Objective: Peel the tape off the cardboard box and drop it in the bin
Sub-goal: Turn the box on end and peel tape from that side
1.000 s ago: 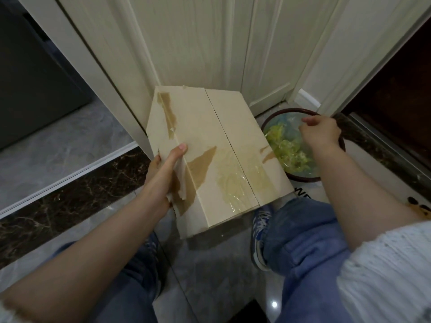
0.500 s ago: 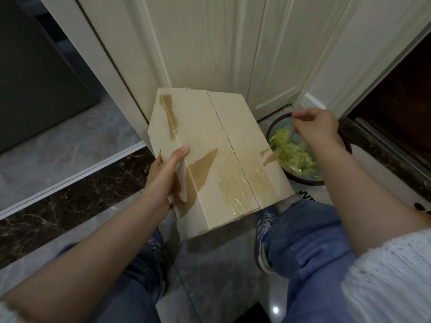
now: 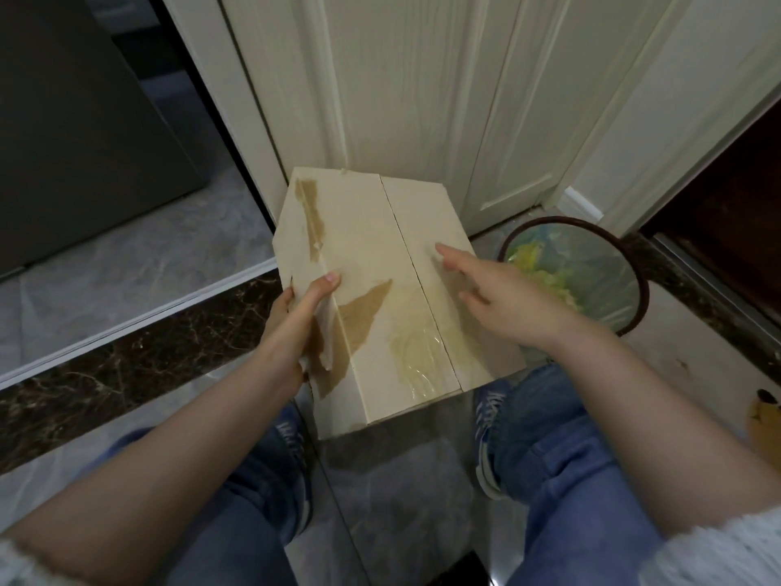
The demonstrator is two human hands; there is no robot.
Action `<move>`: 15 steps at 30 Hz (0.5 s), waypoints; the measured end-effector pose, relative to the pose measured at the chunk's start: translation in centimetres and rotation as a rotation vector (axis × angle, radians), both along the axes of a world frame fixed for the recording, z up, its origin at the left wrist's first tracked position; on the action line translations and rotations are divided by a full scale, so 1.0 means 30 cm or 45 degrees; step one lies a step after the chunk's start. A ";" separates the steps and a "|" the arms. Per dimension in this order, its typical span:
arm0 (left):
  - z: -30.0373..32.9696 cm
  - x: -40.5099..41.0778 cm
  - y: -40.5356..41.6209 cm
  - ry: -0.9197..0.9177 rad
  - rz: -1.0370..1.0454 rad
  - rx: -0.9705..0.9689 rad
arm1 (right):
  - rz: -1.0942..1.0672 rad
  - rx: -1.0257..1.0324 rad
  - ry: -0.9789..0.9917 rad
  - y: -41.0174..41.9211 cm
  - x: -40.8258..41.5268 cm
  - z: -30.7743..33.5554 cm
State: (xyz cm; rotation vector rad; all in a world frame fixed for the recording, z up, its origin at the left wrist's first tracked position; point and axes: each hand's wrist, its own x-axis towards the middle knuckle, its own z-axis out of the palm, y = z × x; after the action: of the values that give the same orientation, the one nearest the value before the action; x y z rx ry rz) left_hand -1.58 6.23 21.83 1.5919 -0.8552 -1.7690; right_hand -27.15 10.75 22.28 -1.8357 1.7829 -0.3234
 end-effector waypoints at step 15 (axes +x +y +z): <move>-0.012 0.051 -0.025 -0.045 0.029 0.054 | 0.017 -0.592 -0.278 -0.025 0.153 -0.054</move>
State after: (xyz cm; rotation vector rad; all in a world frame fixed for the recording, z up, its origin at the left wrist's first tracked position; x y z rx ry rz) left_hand -0.05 5.47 21.47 1.6579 -0.8179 -1.7591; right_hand -22.55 10.01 20.67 -2.0205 1.6365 -0.9621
